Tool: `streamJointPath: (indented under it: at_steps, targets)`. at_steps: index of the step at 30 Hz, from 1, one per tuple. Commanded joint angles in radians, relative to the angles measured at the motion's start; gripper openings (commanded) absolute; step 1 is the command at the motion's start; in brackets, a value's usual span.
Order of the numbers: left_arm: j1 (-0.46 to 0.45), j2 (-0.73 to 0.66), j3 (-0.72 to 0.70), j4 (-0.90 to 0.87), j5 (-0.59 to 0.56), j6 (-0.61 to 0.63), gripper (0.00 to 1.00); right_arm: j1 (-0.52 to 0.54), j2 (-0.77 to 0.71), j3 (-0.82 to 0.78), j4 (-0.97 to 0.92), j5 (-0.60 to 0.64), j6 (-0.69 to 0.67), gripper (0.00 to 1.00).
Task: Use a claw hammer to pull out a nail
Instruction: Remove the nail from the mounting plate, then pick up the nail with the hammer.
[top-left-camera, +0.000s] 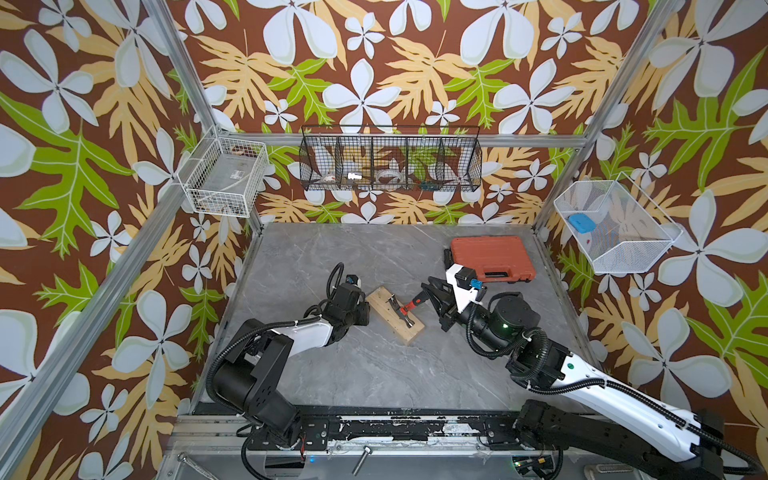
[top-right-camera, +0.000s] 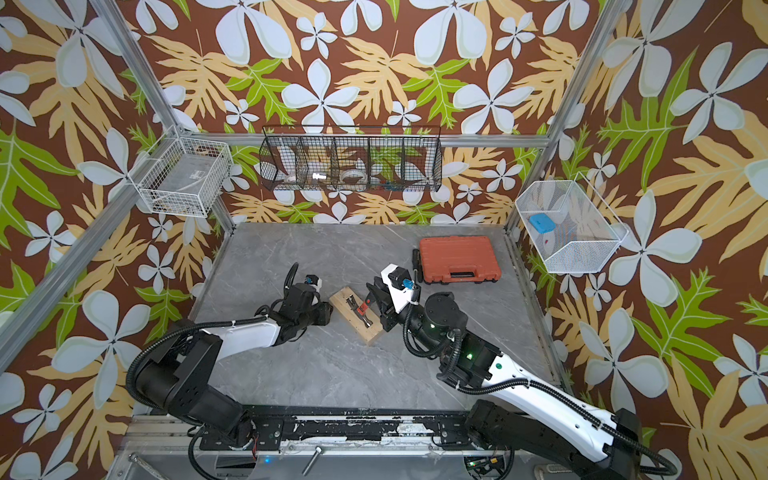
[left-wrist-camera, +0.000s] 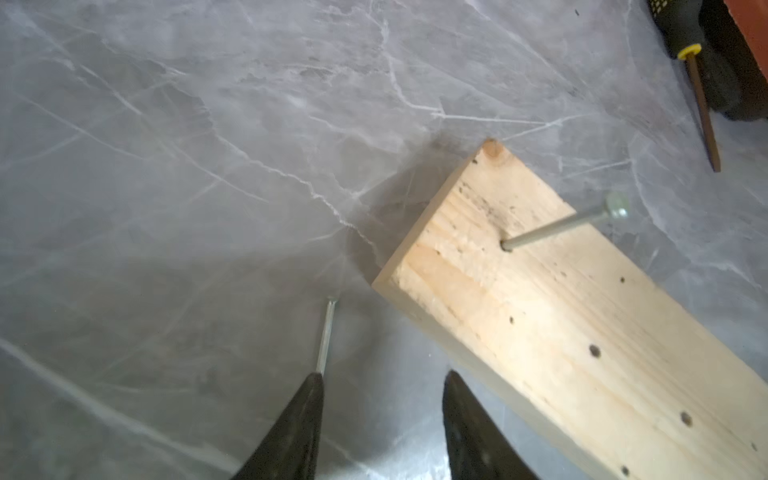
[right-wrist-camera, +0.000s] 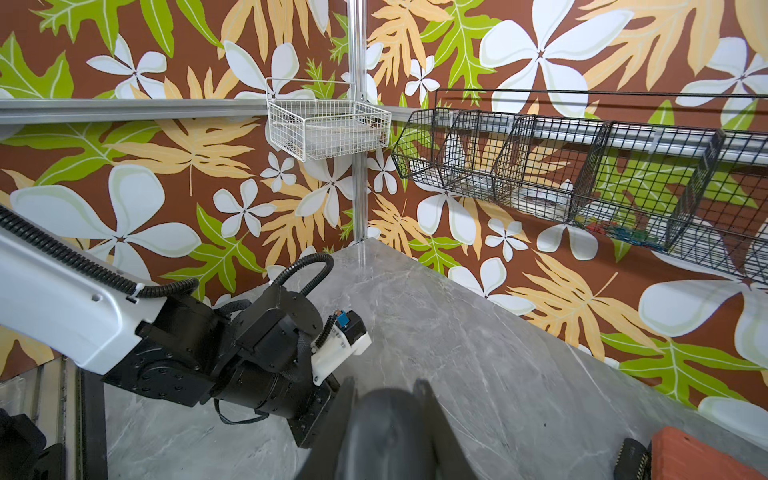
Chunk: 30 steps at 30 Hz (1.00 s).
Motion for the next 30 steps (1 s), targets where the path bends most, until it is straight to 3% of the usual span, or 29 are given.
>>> streamJointPath:
  at_steps: [1,12,18,25,30]
  targets:
    - [0.003,-0.042,-0.012,0.006,0.012,0.018,0.49,0.002,-0.018,0.013,0.048,0.026,0.007,0.00]
    - [-0.013,-0.262,-0.167,0.135,0.055,0.028,0.48,0.002,-0.004,0.040,-0.001,0.034,0.026,0.00]
    - [-0.138,-0.402,-0.264,0.232,-0.002,0.178,0.46,0.002,0.026,0.107,-0.063,0.006,0.047,0.00]
    - [-0.229,-0.542,-0.433,0.503,-0.007,0.376,0.42,0.002,0.049,0.170,-0.117,-0.034,0.069,0.00]
    - [-0.290,-0.544,-0.452,0.552,-0.060,0.535,0.37,0.002,0.069,0.208,-0.143,-0.092,0.076,0.00]
